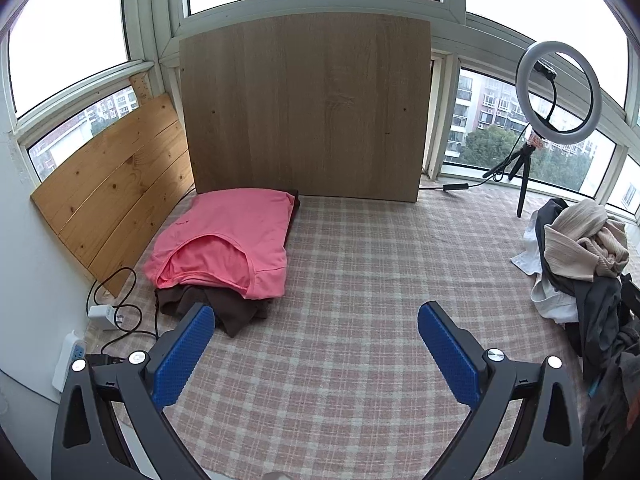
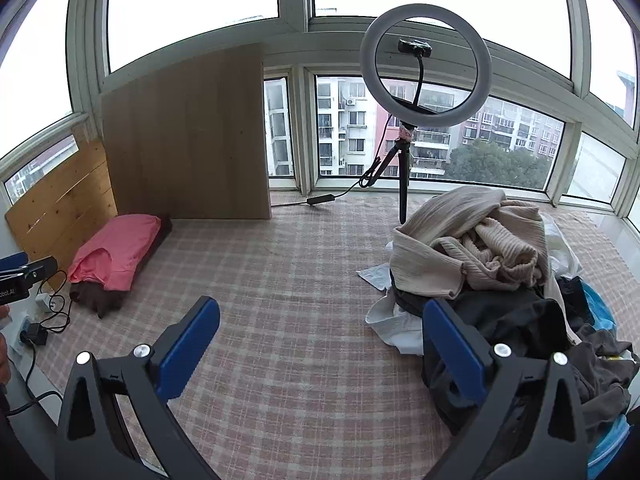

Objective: Fold clothes
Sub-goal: 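Move both grippers toward the clothes pile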

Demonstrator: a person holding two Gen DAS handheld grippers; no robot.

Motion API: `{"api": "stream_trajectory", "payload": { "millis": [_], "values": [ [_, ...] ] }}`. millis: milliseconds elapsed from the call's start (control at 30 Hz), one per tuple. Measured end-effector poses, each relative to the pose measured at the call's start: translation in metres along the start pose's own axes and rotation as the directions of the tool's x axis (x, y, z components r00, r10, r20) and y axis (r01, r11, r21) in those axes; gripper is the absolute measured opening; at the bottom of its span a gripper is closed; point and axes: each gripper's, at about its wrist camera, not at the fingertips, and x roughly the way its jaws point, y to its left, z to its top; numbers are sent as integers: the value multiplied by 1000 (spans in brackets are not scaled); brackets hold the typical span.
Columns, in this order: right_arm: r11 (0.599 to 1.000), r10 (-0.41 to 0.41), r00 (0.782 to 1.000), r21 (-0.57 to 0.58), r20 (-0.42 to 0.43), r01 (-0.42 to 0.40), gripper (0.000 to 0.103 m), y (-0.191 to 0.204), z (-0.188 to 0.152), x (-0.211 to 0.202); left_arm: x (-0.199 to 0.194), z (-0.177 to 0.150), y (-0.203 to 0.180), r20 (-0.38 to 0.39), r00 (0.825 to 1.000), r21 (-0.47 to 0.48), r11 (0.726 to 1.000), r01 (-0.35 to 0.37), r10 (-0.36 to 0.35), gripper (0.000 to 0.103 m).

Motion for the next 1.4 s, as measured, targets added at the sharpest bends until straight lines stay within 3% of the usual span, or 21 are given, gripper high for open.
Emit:
{"api": "stream_trajectory", "payload": {
  "millis": [133,267,500,667,967,1400],
  "values": [
    [1000,-18,1000,-7,10,18,103,1,-1,1,6,-4,-6,-34,999,-16,1000,12,-12,99],
    [999,-46,999,6,2,46,103,-36,8,15,11,-4,-13,-66,997,-28,999,26,-27,99],
    [991,-120,993,50,-15,121,103,-100,11,35,15,7,-45,-32,999,-15,999,29,-30,100],
    [975,-214,977,51,-24,215,103,-147,14,46,24,15,-78,-37,999,18,999,36,-35,100],
    [957,-268,962,104,-54,273,103,-212,19,67,43,29,-145,-63,995,100,991,84,-78,101],
    [950,-279,957,126,-78,287,103,-246,26,91,67,47,-239,-94,981,249,951,185,-167,101]
  ]
}}
